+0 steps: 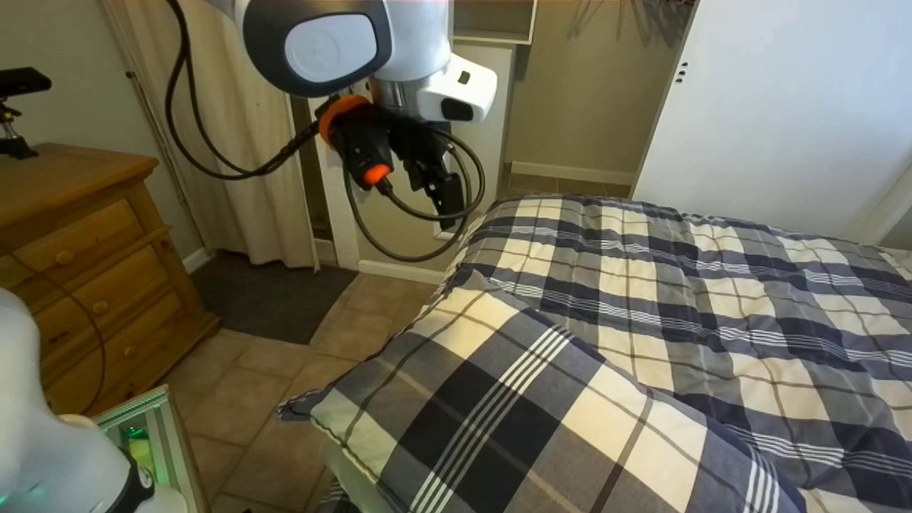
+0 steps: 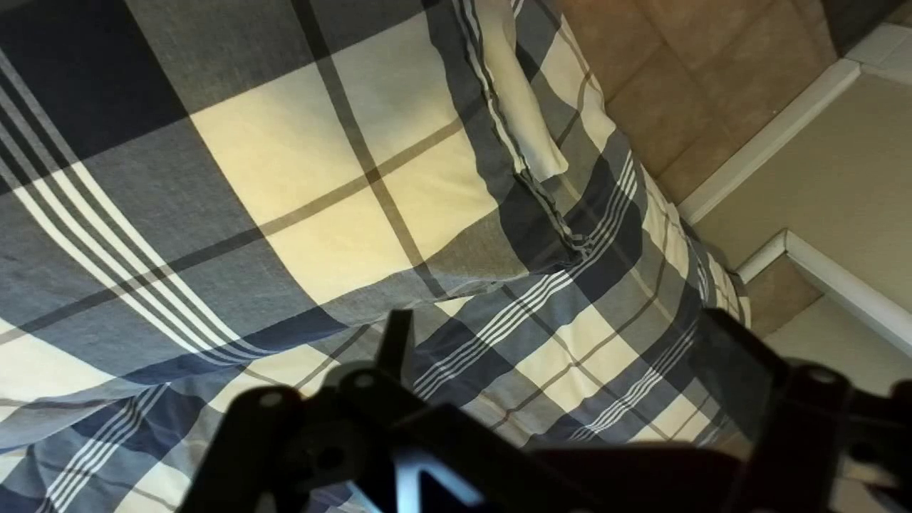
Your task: Remove the checkered pillow from the top of the white pillow.
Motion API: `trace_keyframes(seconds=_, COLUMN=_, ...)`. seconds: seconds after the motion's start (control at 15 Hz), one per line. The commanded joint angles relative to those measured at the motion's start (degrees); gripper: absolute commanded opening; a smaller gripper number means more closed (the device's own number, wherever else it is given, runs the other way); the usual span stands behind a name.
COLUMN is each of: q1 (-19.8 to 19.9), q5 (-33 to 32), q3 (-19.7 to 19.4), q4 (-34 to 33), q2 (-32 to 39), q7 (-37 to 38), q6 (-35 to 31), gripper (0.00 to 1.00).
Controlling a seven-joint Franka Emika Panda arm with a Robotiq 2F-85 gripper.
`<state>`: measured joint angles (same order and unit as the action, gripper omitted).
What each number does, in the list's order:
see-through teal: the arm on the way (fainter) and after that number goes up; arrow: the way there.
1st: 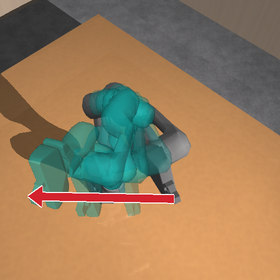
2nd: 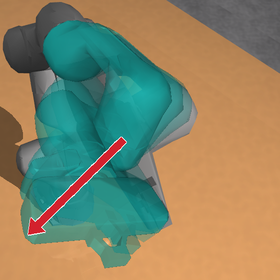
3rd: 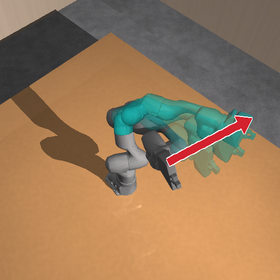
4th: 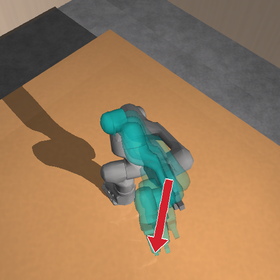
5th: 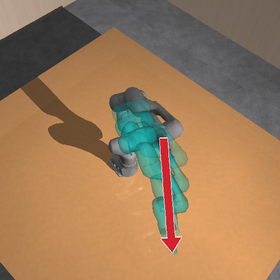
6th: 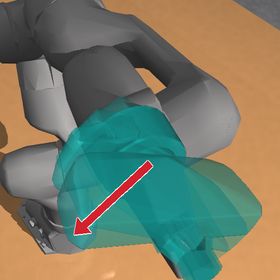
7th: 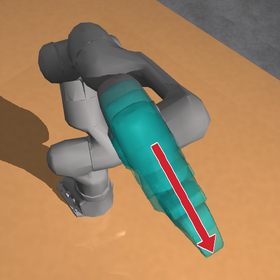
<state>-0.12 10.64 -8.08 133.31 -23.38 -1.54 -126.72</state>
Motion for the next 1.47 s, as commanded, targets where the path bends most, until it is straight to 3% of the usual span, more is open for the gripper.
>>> trace_keyframes(seconds=0.0, q1=2.2, q5=-1.7, q3=1.2, q4=0.7, q2=0.1, q7=0.3, q6=-2.5, gripper=1.0)
trace_keyframes(seconds=0.4, q1=12.6, q5=-12.6, q3=-1.0, q4=4.5, q2=-3.1, q7=3.4, q6=-17.4, gripper=1.0)
trace_keyframes(seconds=0.73, q1=21.3, q5=-15.7, q3=-3.7, q4=6.8, q2=-4.3, q7=6.7, q6=-26.4, gripper=1.0)
trace_keyframes(seconds=0.93, q1=22.4, q5=-13.6, q3=-6.3, q4=7.8, q2=-3.2, q7=5.3, q6=-30.5, gripper=1.0)
trace_keyframes(seconds=1.0, q1=21.6, q5=-13.9, q3=-5.8, q4=5.9, q2=-2.8, q7=4.4, q6=-27.3, gripper=1.0)
trace_keyframes(seconds=1.4, q1=22.0, q5=-13.8, q3=-6.7, q4=7.0, q2=-2.7, q7=4.3, q6=-29.0, gripper=1.0)
